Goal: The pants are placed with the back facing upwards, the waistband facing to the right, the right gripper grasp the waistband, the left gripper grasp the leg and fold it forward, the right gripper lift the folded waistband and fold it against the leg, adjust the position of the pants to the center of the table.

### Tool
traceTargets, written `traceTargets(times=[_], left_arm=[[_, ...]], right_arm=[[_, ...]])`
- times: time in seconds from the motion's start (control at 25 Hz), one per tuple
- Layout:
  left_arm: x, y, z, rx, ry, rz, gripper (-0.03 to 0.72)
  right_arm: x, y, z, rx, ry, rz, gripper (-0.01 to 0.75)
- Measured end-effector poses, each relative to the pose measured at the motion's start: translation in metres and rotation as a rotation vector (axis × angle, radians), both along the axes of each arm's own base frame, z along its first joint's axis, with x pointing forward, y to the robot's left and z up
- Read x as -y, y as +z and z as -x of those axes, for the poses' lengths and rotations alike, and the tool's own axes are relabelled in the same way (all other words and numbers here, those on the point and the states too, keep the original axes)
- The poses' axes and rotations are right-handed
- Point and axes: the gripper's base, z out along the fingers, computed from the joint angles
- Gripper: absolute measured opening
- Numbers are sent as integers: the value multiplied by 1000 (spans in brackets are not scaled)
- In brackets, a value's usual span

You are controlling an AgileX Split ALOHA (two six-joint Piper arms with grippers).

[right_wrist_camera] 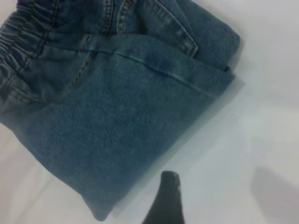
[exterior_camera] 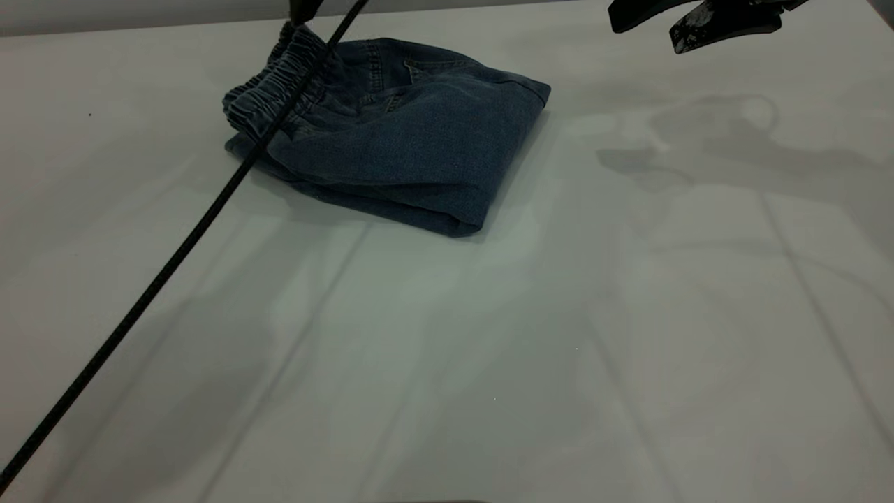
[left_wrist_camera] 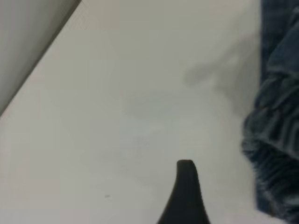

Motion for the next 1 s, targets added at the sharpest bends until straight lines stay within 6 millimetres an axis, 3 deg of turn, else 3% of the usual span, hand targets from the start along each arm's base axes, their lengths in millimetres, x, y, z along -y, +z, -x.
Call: traceTargets(times=[0.16,0.28,0.52,0.64,0.92,1.0], left_arm=[[14,-1,8,-84,-2,180,547],[28,-7,15,-190,-137,282,547],[34,-13,18,-253,-504,187,547],[33,-28,17,-281,-535,154,547],[32,-92,19,-405,-595,104,547],[32,-95,19,-410,-590,105,547]], right_arm=[[0,0,0,0,0,0,586],[0,0,0,0,0,0,586],[0,0,0,-1,1,-1,586],[0,0,0,-1,1,-1,586],[0,0,0,-4,-1,-3,586],[0,0,0,-4,-1,-3,586]])
